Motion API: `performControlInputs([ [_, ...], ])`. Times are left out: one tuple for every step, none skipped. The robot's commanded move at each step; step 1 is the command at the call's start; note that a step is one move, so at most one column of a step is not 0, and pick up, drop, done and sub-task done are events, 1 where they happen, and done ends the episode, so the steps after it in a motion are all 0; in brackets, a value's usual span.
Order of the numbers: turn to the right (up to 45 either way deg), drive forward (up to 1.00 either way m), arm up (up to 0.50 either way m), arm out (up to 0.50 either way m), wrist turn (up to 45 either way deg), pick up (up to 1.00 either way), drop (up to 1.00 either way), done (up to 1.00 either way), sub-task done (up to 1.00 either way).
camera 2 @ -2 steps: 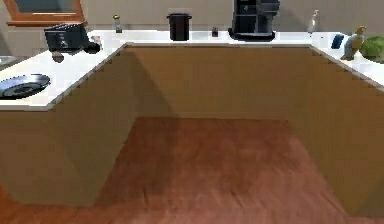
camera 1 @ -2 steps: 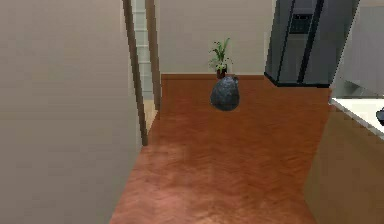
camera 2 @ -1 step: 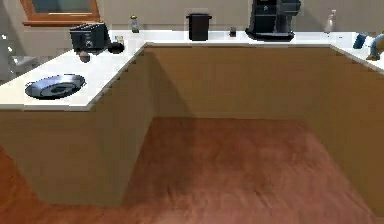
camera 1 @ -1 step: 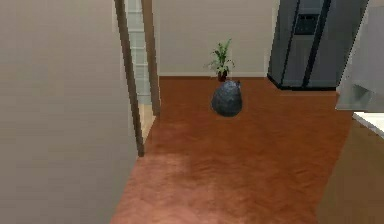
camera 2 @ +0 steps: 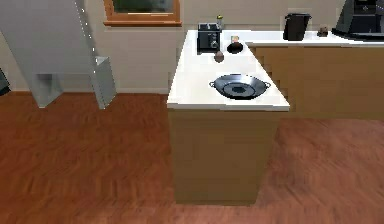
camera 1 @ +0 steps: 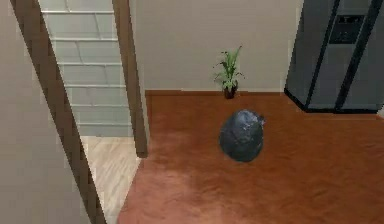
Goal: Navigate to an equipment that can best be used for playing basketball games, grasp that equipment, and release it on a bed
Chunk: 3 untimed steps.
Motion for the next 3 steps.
performControlInputs([
  [3.0,0.00,0.00,0.00,0.0,0.00,0.00,0.00,0.00],
  [0.0,1.00,0.00,0.00,0.0,0.00,0.00,0.00,0.00],
  [15.0,0.00,0.00,0.00,0.0,0.00,0.00,0.00,0.00],
])
